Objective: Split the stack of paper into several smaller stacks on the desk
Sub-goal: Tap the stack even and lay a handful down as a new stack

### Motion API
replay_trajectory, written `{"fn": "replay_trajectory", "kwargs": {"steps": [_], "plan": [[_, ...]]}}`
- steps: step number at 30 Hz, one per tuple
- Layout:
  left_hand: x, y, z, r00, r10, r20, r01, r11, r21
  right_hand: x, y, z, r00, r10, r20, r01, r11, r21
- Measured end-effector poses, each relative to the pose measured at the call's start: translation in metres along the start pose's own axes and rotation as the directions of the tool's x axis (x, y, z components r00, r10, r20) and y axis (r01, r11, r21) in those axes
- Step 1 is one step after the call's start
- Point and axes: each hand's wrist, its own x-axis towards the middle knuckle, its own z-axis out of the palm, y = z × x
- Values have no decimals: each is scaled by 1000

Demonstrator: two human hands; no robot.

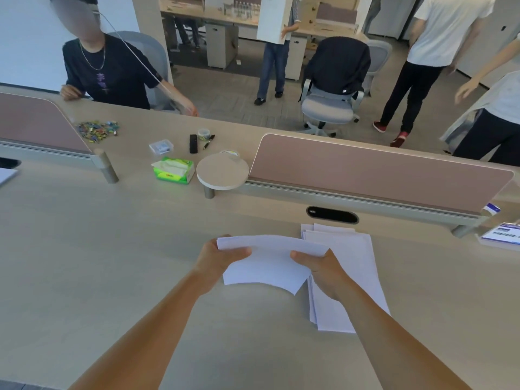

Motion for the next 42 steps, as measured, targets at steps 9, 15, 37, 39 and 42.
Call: {"fn": "replay_trajectory", "kwargs": {"steps": [9,15,37,39,42], "plan": [[-1,-9,-1,999,-40,-6,40,999,33,7,15,1,996,84,34,-86,993,81],[4,17,-3,999,35,1,-35,999,-4,9,-5,-3,991,16,136,-36,989,142],[0,-14,-9,993,-82,-89,97,978,185,17,15,8,997,50,56,-51,999,14],[-1,-15,-7,987,-78,-143,116,952,282,17,16,9,998,49,37,-49,999,15],[-7,-9,-11,978,-7,-209,112,863,492,17,4,17,1000,21,23,-20,1000,-19]]}}
